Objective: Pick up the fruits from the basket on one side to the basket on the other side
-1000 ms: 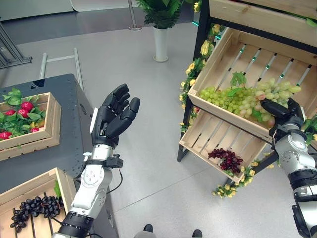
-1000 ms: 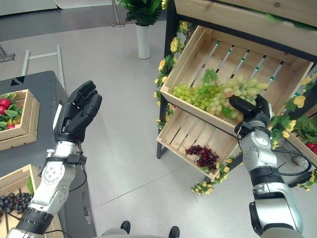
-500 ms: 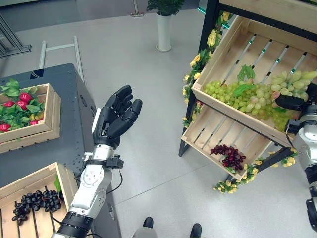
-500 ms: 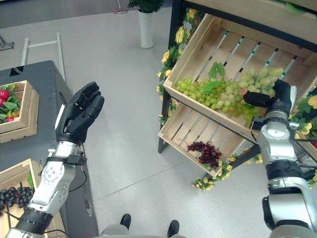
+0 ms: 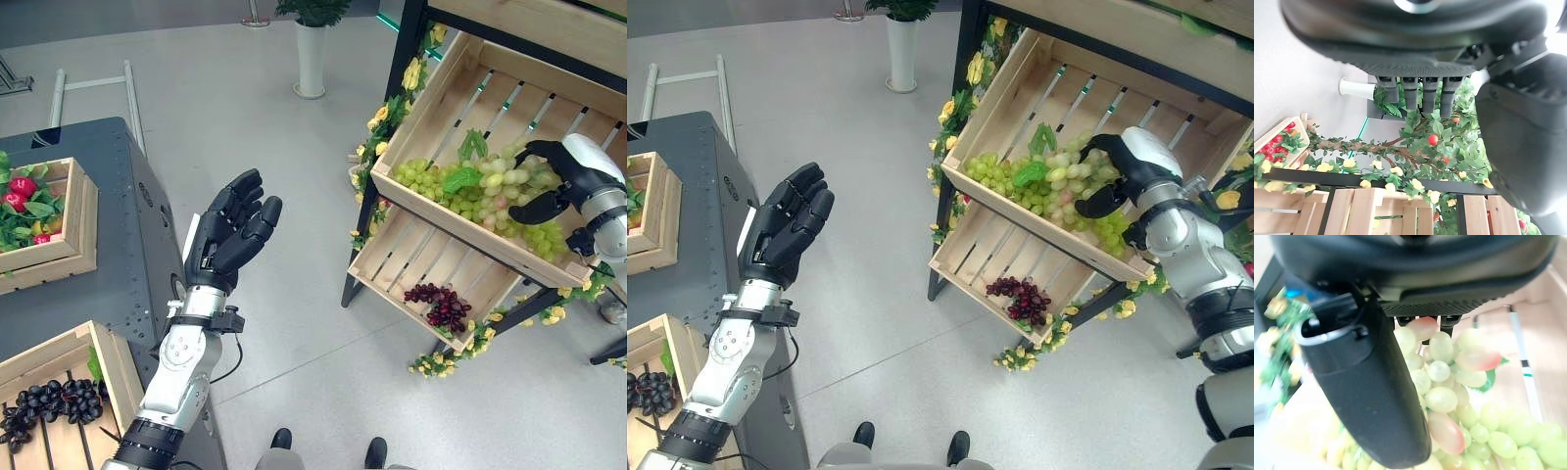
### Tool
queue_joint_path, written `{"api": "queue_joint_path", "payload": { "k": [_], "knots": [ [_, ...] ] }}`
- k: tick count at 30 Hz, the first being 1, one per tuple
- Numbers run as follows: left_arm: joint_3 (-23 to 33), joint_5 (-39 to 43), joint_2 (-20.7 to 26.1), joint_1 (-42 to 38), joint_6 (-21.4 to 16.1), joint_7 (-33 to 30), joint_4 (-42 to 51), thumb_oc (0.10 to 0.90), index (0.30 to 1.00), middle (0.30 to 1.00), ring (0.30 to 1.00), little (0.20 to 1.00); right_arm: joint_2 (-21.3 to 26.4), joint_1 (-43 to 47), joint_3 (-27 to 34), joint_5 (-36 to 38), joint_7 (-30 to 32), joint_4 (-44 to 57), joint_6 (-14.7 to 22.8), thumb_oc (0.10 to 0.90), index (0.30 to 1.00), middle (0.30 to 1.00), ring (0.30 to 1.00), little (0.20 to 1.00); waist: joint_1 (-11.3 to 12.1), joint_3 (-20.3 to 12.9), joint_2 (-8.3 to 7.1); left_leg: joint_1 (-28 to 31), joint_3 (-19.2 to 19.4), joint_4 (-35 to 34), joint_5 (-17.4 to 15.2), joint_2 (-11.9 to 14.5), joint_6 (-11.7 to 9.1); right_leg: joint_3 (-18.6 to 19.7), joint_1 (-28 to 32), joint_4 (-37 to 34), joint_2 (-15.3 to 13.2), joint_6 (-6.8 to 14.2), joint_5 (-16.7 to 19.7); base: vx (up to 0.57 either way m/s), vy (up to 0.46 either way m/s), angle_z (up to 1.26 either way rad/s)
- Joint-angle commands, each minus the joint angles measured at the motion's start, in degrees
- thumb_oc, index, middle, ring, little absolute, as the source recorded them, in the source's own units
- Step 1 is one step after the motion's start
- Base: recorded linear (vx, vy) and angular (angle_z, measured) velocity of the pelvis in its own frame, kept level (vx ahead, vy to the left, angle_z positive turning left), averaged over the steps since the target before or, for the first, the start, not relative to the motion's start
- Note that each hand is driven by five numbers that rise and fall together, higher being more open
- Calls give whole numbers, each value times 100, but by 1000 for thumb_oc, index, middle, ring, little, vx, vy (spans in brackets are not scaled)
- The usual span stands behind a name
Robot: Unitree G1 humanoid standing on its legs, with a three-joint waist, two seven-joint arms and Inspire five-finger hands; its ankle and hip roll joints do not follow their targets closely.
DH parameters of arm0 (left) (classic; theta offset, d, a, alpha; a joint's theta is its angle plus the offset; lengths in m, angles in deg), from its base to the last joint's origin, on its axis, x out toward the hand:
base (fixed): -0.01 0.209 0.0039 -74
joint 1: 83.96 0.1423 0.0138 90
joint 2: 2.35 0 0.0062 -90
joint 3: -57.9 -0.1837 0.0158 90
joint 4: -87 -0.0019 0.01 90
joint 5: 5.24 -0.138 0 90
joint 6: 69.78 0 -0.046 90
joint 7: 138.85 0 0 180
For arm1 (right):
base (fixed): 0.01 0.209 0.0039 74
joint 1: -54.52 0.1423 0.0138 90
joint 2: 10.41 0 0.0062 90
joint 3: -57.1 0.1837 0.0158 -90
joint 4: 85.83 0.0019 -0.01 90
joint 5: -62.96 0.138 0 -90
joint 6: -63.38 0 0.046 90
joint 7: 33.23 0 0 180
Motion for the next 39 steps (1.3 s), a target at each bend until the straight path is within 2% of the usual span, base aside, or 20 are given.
{"api": "queue_joint_path", "payload": {
  "k": [1,4,7,9,10,15,18,20,24,27,28,31,33,37,39],
  "knots": [
    [-95,22,354,-204,-536,63,428,800,900,900,900,900,515,1190,-358,358,180,-75,300,800,900,900,900,900,-2,-645,-349,-316,-113,-3,-129,-247,212,-44,263,16,-236,120,-163,-10,44,-1],
    [-86,12,330,-204,-549,99,451,800,900,900,900,900,570,1317,-329,509,217,-107,258,800,900,900,900,900,-20,-658,-368,-297,-106,-3,-149,-263,224,-28,273,16,-245,133,-151,-12,39,0],
    [-75,-23,323,-188,-530,61,489,800,900,900,900,900,609,1338,-231,578,305,-130,55,800,900,900,900,900,-42,-675,-370,-286,-91,-3,-166,-271,235,-3,273,16,-252,147,-143,0,0,0],
    [-73,-44,331,-201,-545,35,457,800,900,900,900,900,628,1371,-204,429,309,-135,-280,800,900,900,900,900,-60,-681,-369,-282,-83,-3,-169,-275,239,14,268,16,-256,152,-137,0,0,0],
    [-54,-138,338,-209,-525,16,479,800,900,900,900,900,673,1402,-231,220,191,-184,-584,800,900,900,900,900,-70,-672,-368,-269,-75,-3,-173,-278,244,28,271,16,-261,160,-126,0,0,0],
    [-41,-216,401,-280,-505,11,440,800,900,900,900,900,812,1697,-394,340,119,-368,-1140,800,900,900,900,900,-108,-646,-388,-234,-56,-3,-179,-279,243,69,286,21,-267,187,-97,-1,-2,-3],
    [-19,-240,431,-323,-478,14,427,800,900,900,900,900,842,1985,-525,685,-51,-547,-1403,800,900,900,900,900,-116,-645,-387,-228,-54,-3,-187,-286,239,88,282,20,-272,203,-91,-5,0,-8],
    [96,-208,428,-356,-410,82,423,800,900,900,900,900,795,2048,-469,1294,-376,-668,-1871,800,900,900,900,900,-126,-652,-386,-217,-47,-3,-189,-290,233,96,285,26,-283,207,-92,-5,5,-4],
    [119,-172,458,-416,-363,123,421,800,900,900,900,900,679,1913,-170,1614,-299,-832,-1957,800,900,900,900,900,-139,-648,-383,-196,-27,-3,-197,-284,240,100,290,38,-289,211,-87,-9,1,-1],
    [101,-261,453,-459,-386,98,441,800,900,900,900,900,547,1853,88,2585,-142,-819,-2109,800,900,900,900,900,-146,-639,-375,-215,-20,-3,-164,-291,247,93,268,53,-301,205,-65,-23,2,0],
    [124,-302,490,-478,-464,114,375,800,900,900,900,900,442,1721,348,2993,19,-774,-2212,800,900,900,900,900,-161,-636,-358,-210,-13,-3,-163,-291,242,98,256,81,-302,201,-75,0,0,0],
    [188,-289,464,-488,-472,118,340,800,900,900,900,900,272,1403,807,3228,269,-658,-2222,800,900,900,900,900,-188,-634,-321,-194,3,-3,-174,-290,239,126,244,110,-307,197,-93,-4,11,0],
    [188,-320,438,-494,-464,65,363,800,900,900,900,900,129,1098,1207,3695,395,-485,-2097,800,900,900,900,900,-209,-626,-286,-181,8,-3,-188,-300,253,137,253,113,-307,197,-100,-7,17,0],
    [187,-315,424,-496,-525,35,315,800,900,900,900,900,-133,806,1641,4072,524,-143,-2108,800,900,900,900,900,-224,-623,-260,-163,29,-3,-201,-301,253,142,263,123,-318,195,-117,-2,6,-1],
    [196,-319,401,-488,-533,20,330,800,900,900,900,900,-306,617,1835,4533,521,-1,-2041,800,900,900,900,900,-223,-625,-240,-157,30,-3,-210,-309,258,140,270,117,-327,198,-119,-5,35,-4]
  ]
}}
